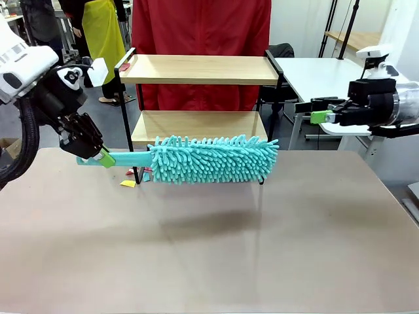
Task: Clean the shelf.
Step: Hand the Duster back to the human.
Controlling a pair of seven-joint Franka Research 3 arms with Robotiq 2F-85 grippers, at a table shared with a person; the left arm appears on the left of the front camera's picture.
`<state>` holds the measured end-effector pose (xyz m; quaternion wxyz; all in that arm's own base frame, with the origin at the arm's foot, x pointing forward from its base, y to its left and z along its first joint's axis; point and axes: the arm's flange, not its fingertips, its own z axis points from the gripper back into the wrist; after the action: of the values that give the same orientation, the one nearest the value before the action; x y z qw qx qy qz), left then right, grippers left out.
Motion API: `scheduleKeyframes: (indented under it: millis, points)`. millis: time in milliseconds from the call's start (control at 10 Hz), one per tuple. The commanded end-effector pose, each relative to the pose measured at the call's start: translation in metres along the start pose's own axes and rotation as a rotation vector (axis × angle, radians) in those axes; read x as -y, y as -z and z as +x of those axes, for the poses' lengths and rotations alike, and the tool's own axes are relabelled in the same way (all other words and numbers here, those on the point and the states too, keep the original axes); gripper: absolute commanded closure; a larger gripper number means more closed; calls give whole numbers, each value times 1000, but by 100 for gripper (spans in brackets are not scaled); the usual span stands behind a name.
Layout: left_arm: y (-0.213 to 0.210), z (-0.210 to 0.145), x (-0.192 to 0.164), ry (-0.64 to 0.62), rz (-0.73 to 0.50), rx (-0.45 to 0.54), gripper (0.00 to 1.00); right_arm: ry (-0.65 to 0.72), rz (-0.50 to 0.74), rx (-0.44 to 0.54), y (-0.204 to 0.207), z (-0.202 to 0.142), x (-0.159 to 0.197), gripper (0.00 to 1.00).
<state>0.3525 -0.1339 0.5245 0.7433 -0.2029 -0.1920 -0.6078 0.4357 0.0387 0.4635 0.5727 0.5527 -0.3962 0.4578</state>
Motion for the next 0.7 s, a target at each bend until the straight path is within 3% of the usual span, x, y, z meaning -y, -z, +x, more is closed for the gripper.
scheduleKeyframes:
  millis: [0, 300, 600]
  points:
    - [0, 0, 0, -1, -4, 4, 87, 20, 1, -1, -1, 7, -1, 0]
    - [26, -3, -23, 59, -5, 99, 87, -70, -97, 33, 7, -7, 2, 0]
    - [34, -14, -28, 102, -15, 188, 87, -151, -100, 60, 24, -14, 11, 0]
